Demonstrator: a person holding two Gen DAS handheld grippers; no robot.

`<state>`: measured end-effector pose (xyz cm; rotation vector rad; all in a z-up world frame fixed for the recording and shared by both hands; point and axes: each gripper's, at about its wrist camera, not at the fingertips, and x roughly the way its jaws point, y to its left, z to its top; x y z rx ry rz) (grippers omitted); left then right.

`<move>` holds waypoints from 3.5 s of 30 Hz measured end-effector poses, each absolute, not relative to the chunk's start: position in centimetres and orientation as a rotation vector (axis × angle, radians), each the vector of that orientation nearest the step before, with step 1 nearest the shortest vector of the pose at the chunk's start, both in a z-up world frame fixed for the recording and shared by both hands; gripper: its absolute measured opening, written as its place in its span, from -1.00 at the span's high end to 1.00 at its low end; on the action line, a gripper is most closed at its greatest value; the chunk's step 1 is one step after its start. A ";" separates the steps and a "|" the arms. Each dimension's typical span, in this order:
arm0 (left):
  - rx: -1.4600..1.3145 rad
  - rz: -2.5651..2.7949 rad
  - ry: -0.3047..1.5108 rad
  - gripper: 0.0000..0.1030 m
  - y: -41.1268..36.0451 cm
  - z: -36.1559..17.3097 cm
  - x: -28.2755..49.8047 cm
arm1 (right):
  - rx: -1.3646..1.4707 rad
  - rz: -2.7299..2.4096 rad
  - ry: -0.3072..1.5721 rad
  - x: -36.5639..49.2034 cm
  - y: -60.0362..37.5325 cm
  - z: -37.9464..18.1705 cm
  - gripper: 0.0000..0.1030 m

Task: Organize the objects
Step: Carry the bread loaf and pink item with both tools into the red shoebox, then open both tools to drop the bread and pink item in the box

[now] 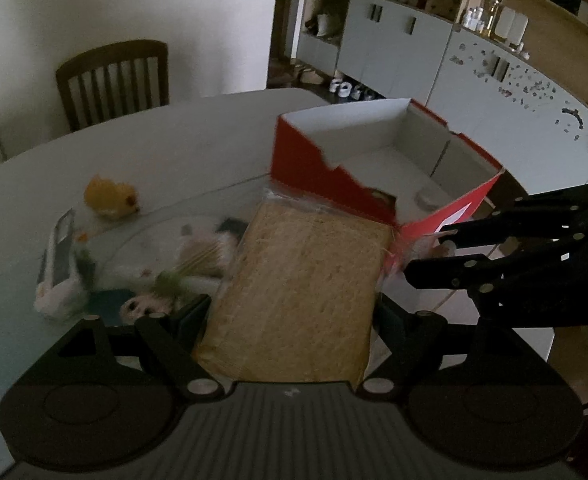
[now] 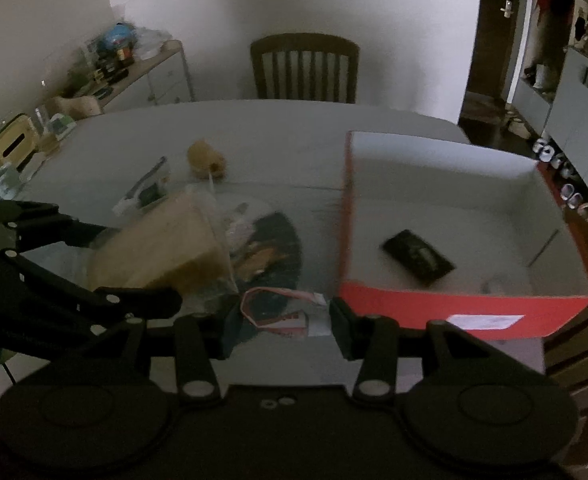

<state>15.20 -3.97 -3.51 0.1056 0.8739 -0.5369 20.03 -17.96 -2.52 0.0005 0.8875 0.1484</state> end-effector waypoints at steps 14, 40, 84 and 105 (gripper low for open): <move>0.143 -0.569 0.829 -0.65 -14.5 -2.2 17.5 | -0.016 0.121 0.855 20.9 -27.5 -1.9 0.10; 0.353 -0.537 0.921 -0.65 -27.3 -6.6 30.3 | -0.124 0.056 0.894 27.5 -36.2 -5.9 0.10; 0.308 -0.580 1.028 -0.91 -25.9 -9.1 32.0 | -0.029 0.139 1.044 29.5 -37.0 -7.6 -0.22; 0.105 -0.611 0.854 -0.91 -15.4 -2.2 25.7 | 0.015 0.114 0.848 24.2 -31.7 -0.9 -0.27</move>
